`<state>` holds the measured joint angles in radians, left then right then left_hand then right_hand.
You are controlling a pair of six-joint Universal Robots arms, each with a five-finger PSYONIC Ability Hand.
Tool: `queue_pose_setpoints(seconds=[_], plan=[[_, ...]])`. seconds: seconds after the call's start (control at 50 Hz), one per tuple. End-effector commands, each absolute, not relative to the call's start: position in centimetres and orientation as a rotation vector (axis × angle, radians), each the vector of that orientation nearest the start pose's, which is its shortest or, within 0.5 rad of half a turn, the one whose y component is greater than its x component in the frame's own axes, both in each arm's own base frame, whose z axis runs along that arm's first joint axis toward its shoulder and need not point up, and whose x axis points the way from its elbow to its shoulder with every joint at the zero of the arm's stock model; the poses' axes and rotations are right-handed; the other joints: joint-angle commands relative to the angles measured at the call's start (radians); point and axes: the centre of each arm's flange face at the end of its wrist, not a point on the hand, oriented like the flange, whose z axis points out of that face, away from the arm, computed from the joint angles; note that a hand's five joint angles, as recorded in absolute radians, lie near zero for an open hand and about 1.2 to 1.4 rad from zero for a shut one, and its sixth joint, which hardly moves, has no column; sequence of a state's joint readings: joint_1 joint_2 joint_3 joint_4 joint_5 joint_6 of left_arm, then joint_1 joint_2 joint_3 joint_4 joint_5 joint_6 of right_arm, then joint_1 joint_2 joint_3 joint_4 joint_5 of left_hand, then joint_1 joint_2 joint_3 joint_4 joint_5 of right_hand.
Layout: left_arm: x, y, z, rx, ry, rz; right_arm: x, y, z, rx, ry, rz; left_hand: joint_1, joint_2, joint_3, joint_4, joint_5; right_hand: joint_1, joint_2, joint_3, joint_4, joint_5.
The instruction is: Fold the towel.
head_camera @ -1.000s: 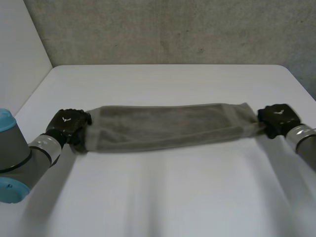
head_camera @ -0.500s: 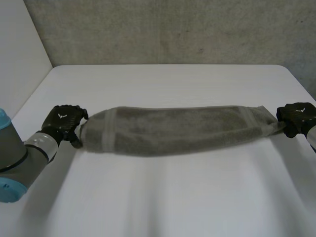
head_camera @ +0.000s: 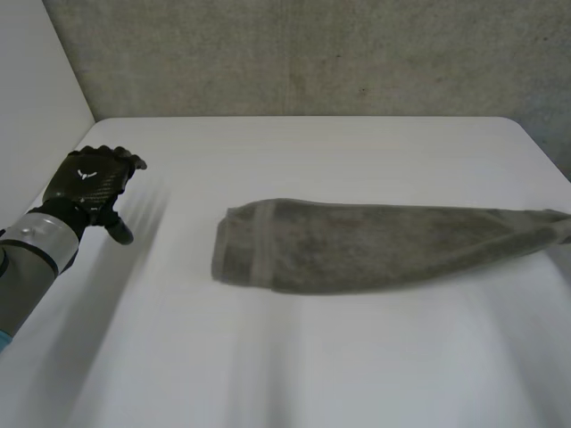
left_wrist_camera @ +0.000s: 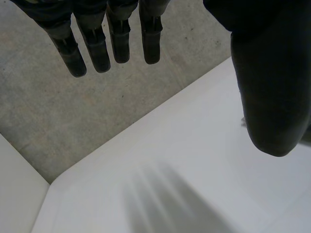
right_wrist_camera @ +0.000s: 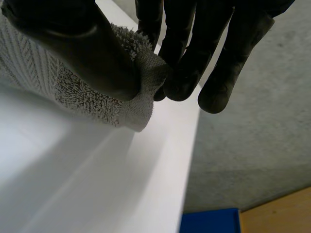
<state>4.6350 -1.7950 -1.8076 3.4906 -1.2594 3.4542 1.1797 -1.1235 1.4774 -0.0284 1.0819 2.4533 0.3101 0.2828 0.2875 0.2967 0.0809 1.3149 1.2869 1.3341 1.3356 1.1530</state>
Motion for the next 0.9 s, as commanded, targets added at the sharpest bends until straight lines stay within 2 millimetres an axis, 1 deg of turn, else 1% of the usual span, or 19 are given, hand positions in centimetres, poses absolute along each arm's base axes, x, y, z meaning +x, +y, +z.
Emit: queue_pose_setpoints(seconds=[0.02, 0.1, 0.14, 0.16, 0.2, 0.26, 0.3, 0.32, 0.36, 0.42, 0.46, 0.48, 0.52, 0.66, 0.68, 0.7, 0.74, 0.8, 0.9], plan=[[-18.7, -31.0, 20.2, 0.794, 2.254, -2.162, 2.4, -40.0, 22.6, -0.897, 2.552, -2.094, -0.082, -0.055, -0.059, -0.068, -0.027, 0.081, 0.109, 0.062, 0.061, 0.069], [-18.7, -31.2, 20.4, 0.79, 2.243, -2.172, 4.0, -39.9, 24.0, -0.941, 2.491, -2.141, -0.085, -0.058, -0.062, -0.071, -0.03, 0.081, 0.109, 0.062, 0.061, 0.069], [-18.8, -31.4, 20.6, 0.79, 2.236, -2.181, 8.6, -39.3, 25.6, -1.043, 2.346, -2.18, -0.085, -0.058, -0.062, -0.071, -0.03, 0.081, 0.109, 0.062, 0.061, 0.069], [-18.8, -31.4, 20.6, 0.79, 2.236, -2.181, 8.7, -39.3, 25.6, -1.044, 2.346, -2.18, -0.085, -0.058, -0.062, -0.071, -0.03, 0.081, 0.109, 0.062, 0.061, 0.069], [-18.8, -31.6, 20.9, 0.789, 2.224, -2.193, 13.5, -38.4, 26.5, -1.135, 2.213, -2.185, -0.085, -0.058, -0.062, -0.071, -0.03, 0.081, 0.109, 0.062, 0.061, 0.069], [-18.8, -31.7, 21.0, 0.784, 2.223, -2.197, 15.8, -37.7, 26.8, -1.175, 2.159, -2.188, -0.085, -0.058, -0.062, -0.071, -0.03, 0.081, 0.109, 0.062, 0.061, 0.069], [-18.9, -31.8, 21.2, 0.767, 2.233, -2.212, 21.8, -35.6, 27.3, -1.271, 2.009, -2.182, -0.085, -0.058, -0.062, -0.071, -0.03, 0.081, 0.109, 0.062, 0.061, 0.069], [-18.9, -31.8, 21.2, 0.767, 2.233, -2.212, 21.8, -35.6, 27.3, -1.272, 2.009, -2.182, -0.085, -0.058, -0.062, -0.071, -0.03, 0.081, 0.109, 0.062, 0.061, 0.069], [-18.8, -31.9, 21.4, 0.737, 2.249, -2.231, 28.1, -32.9, 26.6, -1.368, 1.871, -2.134, -0.085, -0.058, -0.062, -0.071, -0.03, 0.081, 0.109, 0.062, 0.061, 0.069], [-18.9, -31.9, 21.5, 0.726, 2.258, -2.241, 30.9, -31.4, 26.1, -1.41, 1.807, -2.106, -0.085, -0.058, -0.062, -0.071, -0.03, 0.081, 0.109, 0.062, 0.061, 0.069], [-18.9, -31.8, 21.6, 0.71, 2.269, -2.254, 35.8, -28.6, 24.0, -1.487, 1.705, -2.029, -0.085, -0.058, -0.062, -0.071, -0.03, 0.081, 0.109, 0.062, 0.061, 0.069], [-18.9, -31.8, 21.6, 0.71, 2.269, -2.254, 35.8, -28.6, 24.0, -1.487, 1.705, -2.029, -0.085, -0.058, -0.062, -0.071, -0.03, 0.081, 0.109, 0.062, 0.061, 0.069], [-18.9, -31.7, 21.6, 0.707, 2.277, -2.254, 39.8, -26.3, 21.7, -1.538, 1.63, -1.979, -0.085, -0.058, -0.062, -0.071, -0.03, 0.081, 0.109, 0.062, 0.061, 0.069], [-19.2, -31.5, 21.4, 0.717, 2.286, -2.25, 43.8, -23.8, 16.7, -1.631, 1.596, -1.897, -0.085, -0.057, -0.062, -0.071, -0.03, 0.045, 0.073, 0.025, 0.024, 0.032], [-19.4, -31.4, 21.4, 0.723, 2.287, -2.252, 44.1, -23.5, 16.0, -1.659, 1.591, -1.889, -0.082, -0.055, -0.059, -0.069, -0.027, -0.348, -0.32, -0.367, -0.369, -0.361], [-19.4, -31.4, 21.4, 0.724, 2.287, -2.252, 44.1, -23.5, 16.0, -1.66, 1.591, -1.889, -0.082, -0.055, -0.059, -0.068, -0.027, -0.352, -0.324, -0.371, -0.373, -0.365], [-19.6, -31.2, 21.4, 0.732, 2.288, -2.255, 43.9, -23.3, 15.6, -1.69, 1.595, -1.883, -0.085, -0.058, -0.062, -0.071, -0.03, -1.132, -1.104, -1.151, -1.153, -1.145], [-19.9, -31.1, 21.5, 0.748, 2.286, -2.263, 43.8, -23.0, 15.8, -1.69, 1.593, -1.878, -0.085, -0.058, -0.062, -0.071, -0.03, -1.14, -1.112, -1.16, -1.161, -1.153], [-20.9, -30.9, 22.2, 0.781, 2.257, -2.304, 41.8, -22.9, 20.4, -1.567, 1.577, -1.997, -0.082, -0.055, -0.059, -0.068, -0.027, -1.14, -1.112, -1.16, -1.161, -1.153]])
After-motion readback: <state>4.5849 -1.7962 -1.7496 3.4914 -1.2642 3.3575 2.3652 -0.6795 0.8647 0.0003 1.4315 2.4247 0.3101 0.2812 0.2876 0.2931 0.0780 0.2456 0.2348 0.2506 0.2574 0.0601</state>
